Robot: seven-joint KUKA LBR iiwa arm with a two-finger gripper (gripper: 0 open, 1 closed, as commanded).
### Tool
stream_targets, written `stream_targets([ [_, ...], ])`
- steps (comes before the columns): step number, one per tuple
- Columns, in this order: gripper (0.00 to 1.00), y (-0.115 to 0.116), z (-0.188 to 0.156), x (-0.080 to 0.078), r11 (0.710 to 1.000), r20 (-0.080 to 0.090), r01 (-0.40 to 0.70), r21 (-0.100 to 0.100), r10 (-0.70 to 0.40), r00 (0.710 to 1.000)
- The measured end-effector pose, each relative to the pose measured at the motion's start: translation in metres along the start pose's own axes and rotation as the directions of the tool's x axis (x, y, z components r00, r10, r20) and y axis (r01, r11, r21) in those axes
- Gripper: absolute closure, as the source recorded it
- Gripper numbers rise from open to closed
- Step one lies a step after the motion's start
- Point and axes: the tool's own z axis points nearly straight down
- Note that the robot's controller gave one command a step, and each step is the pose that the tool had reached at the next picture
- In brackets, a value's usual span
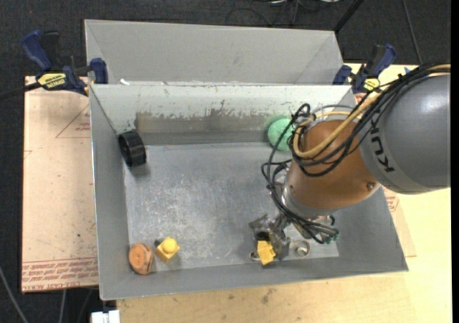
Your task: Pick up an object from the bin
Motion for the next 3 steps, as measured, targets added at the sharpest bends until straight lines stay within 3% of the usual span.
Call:
stream_targets([
  [3,1.00,0.000,-0.021,-0.001,1.000,0.003,-0.001,0.002,0.001,1.000],
])
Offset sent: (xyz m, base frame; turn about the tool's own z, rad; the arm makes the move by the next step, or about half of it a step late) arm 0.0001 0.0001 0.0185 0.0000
